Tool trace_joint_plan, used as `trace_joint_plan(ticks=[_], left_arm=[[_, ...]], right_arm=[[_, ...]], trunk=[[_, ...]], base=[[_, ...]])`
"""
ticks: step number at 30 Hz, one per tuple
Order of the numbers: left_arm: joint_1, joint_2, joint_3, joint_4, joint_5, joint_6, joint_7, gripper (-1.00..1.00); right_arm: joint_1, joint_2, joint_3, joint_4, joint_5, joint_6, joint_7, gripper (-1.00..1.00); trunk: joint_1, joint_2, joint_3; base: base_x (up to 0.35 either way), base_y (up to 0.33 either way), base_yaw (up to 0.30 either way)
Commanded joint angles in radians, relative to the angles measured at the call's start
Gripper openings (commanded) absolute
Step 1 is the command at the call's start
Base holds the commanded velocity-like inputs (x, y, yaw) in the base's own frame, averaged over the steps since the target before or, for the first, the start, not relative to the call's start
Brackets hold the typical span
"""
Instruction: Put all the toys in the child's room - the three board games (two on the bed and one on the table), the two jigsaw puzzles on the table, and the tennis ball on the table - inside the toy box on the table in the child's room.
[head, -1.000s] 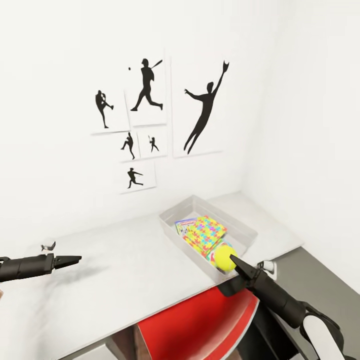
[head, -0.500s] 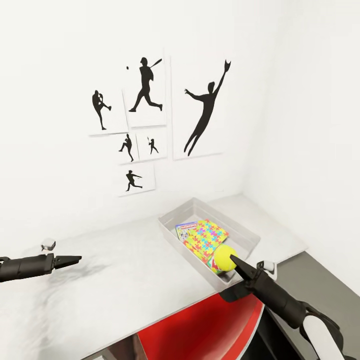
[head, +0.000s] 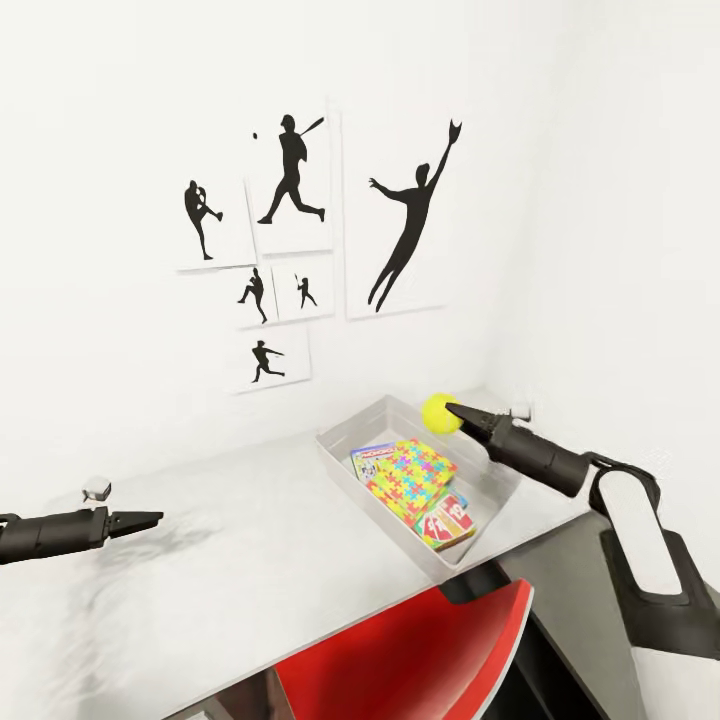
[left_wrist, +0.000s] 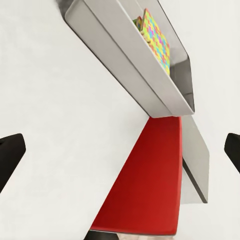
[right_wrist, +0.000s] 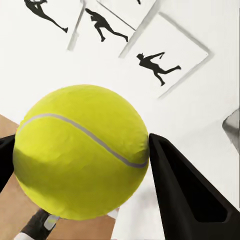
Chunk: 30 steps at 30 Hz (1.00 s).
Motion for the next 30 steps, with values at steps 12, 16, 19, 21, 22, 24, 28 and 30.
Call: trace_joint_plan(ticks=[12,16,19,21,22,24,28,30], left_arm=[[-0.001,0.002,0.001,0.000,-0.002,0.011,-0.005,1.00],[-0.001,0.002,0.001,0.000,-0.002,0.011,-0.005,1.00],[-0.001,0.002,0.001,0.000,-0.002,0.011,-0.005,1.00],[-0.001,0.002,0.002,0.000,-0.002,0.011,-0.005,1.00],[-0.001,0.002,0.001,0.000,-0.002,0.011,-0.005,1.00],[-0.001,0.002,0.001,0.000,-0.002,0.011,-0.005,1.00],[-0.001,0.004,0.002,0.000,-0.002,0.011,-0.005,1.00],[-0.001,0.004,0.002,0.000,-0.002,0.011,-0.005,1.00]], right_arm=[[-0.289,-0.022,0.021,0.392,0.011,0.027,-0.579,-1.00],[-0.334,-0.020,0.097,0.475,0.011,0.027,-0.728,-1.00],[-0.362,-0.021,0.165,0.515,0.009,0.027,-0.772,-1.00],[-0.372,-0.021,0.190,0.536,0.009,0.027,-0.782,-1.00],[-0.377,-0.022,0.197,0.546,0.010,0.027,-0.786,-1.00],[-0.382,-0.022,0.207,0.559,0.010,0.027,-0.788,-1.00],[-0.388,-0.025,0.232,0.580,0.015,0.027,-0.794,-1.00],[-0.399,-0.032,0.244,0.587,0.017,0.027,-0.810,-1.00]], trunk=[[0.001,-0.002,-0.002],[0.001,-0.002,-0.002],[0.001,-0.002,-0.002],[0.001,-0.002,-0.002],[0.001,-0.002,-0.002],[0.001,-0.002,-0.002],[0.001,-0.002,-0.002],[0.001,-0.002,-0.002]], base=[[0.000,0.000,0.000],[0.000,0.000,0.000],[0.000,0.000,0.000],[0.000,0.000,0.000],[0.000,0.000,0.000],[0.000,0.000,0.000],[0.000,0.000,0.000],[0.000,0.000,0.000]])
